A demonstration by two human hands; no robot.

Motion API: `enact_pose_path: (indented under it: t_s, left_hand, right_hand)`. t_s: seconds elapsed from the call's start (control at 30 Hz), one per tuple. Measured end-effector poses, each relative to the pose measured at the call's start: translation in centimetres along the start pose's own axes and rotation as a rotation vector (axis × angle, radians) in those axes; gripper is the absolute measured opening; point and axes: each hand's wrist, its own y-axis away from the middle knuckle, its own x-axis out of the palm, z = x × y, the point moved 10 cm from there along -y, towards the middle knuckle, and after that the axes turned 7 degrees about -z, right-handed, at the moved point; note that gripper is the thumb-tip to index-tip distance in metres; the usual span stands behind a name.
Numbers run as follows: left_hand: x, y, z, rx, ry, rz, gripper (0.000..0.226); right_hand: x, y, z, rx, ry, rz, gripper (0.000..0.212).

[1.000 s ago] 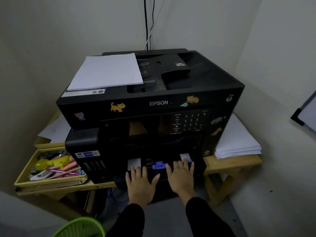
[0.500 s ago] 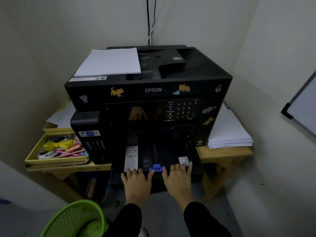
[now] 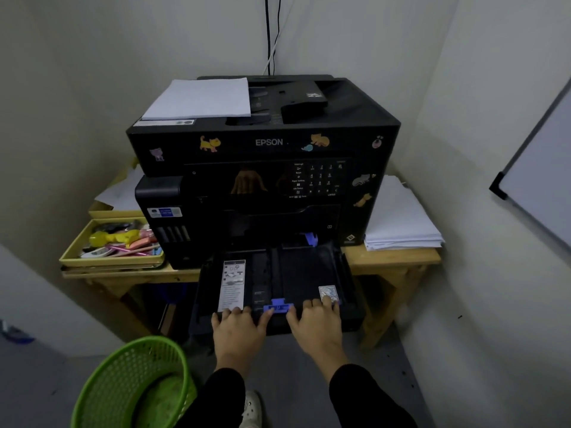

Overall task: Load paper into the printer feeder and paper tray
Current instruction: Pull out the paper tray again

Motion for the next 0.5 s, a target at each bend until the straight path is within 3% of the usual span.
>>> enact_pose_path:
  t_s: [0.5]
  left_hand:
    - [-0.7,4.4,0.9,-0.019,-0.058,-0.053,0.067]
  right_hand:
    - [-1.9,4.6,0.0,-0.063,-0.051,-0.09,0.057]
